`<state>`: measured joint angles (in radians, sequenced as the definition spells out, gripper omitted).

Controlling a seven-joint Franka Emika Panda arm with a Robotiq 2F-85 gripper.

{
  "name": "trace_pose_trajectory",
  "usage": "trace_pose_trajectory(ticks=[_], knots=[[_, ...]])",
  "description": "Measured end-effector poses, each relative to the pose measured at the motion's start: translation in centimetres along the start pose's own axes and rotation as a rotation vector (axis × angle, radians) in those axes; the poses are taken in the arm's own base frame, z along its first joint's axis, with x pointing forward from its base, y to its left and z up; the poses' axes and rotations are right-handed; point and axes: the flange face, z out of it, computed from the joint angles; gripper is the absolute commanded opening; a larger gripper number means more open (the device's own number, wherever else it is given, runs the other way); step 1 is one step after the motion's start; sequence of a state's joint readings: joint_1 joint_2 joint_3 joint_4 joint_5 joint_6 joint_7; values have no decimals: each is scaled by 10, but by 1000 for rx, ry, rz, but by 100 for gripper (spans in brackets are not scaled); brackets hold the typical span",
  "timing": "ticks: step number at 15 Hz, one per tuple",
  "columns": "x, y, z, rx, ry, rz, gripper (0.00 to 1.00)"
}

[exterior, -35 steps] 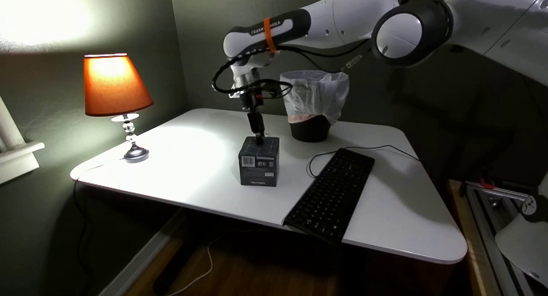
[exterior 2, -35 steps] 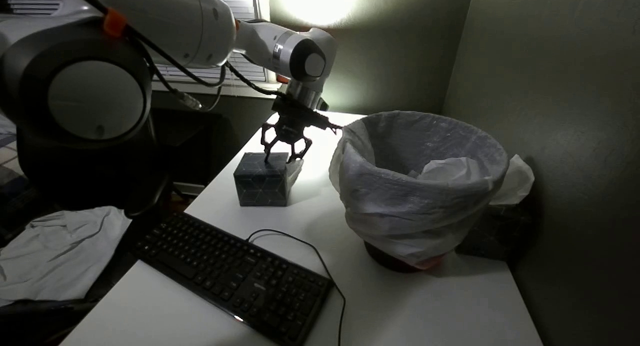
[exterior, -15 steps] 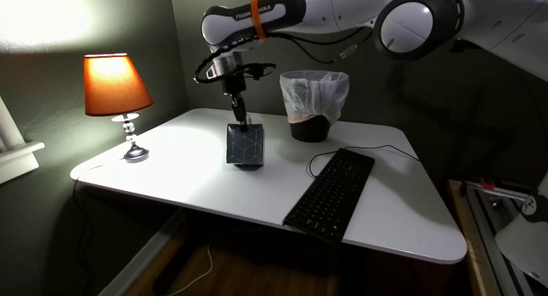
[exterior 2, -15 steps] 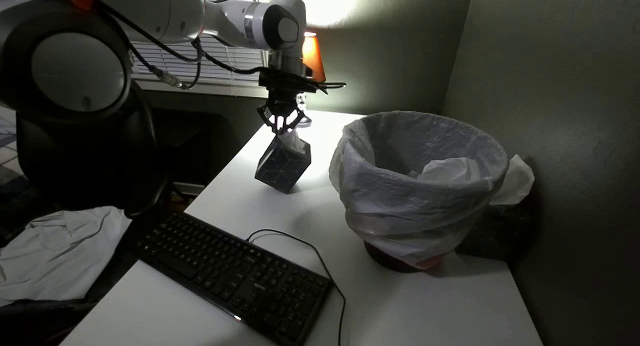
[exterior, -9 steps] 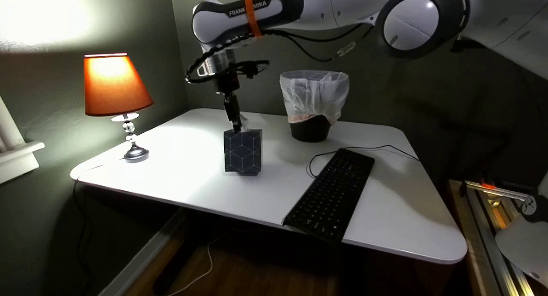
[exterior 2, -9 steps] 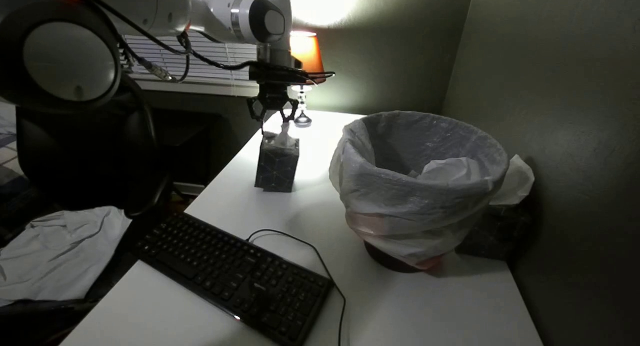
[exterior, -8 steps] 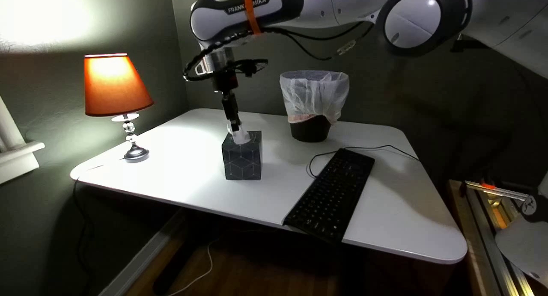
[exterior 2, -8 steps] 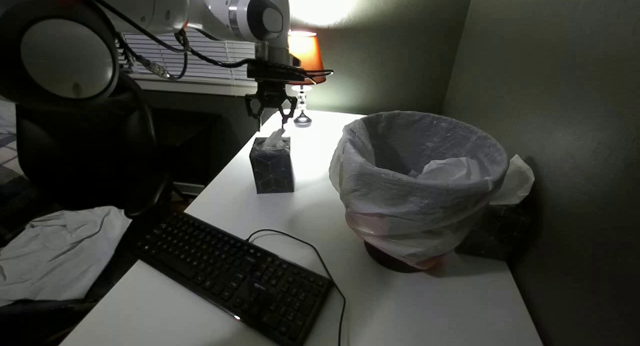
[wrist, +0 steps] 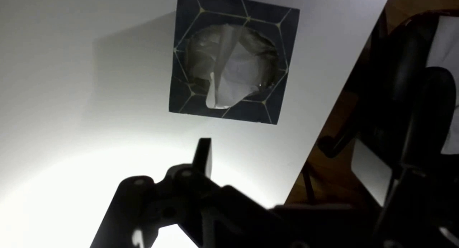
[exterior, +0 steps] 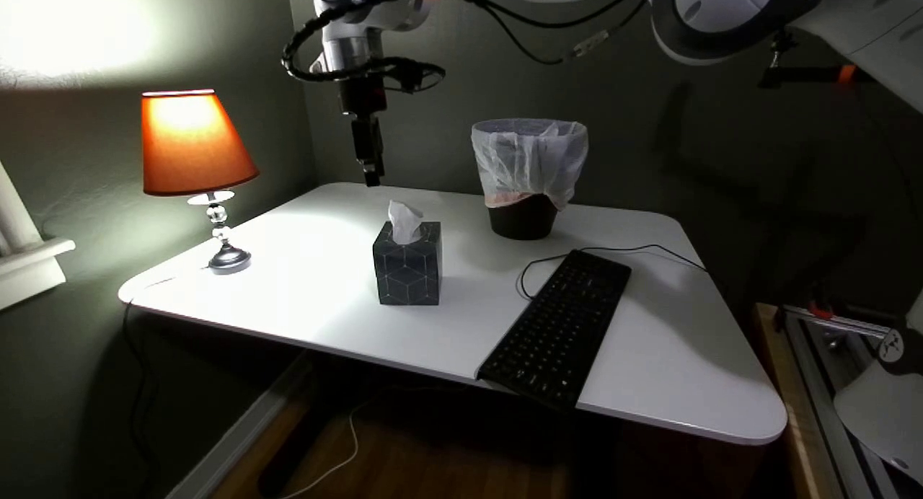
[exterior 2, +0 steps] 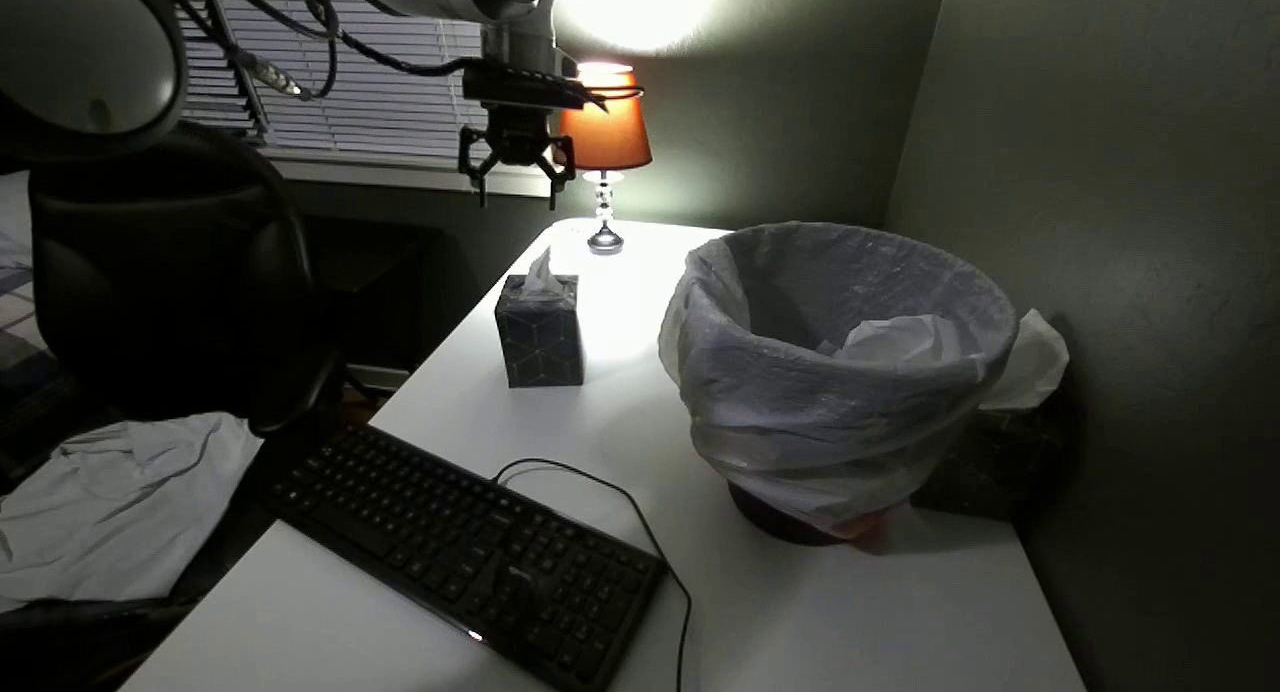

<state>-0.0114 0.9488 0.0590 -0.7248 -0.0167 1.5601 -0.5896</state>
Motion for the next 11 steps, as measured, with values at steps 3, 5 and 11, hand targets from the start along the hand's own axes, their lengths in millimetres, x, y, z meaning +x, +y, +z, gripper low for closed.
trace_pose_trajectory(ticks=[3, 5, 11], knots=[[-1, -6, -20, -21, 30, 46, 100], [-3, -8, -28, -34, 49, 81, 100], [-6, -10, -27, -31, 41, 95, 100]])
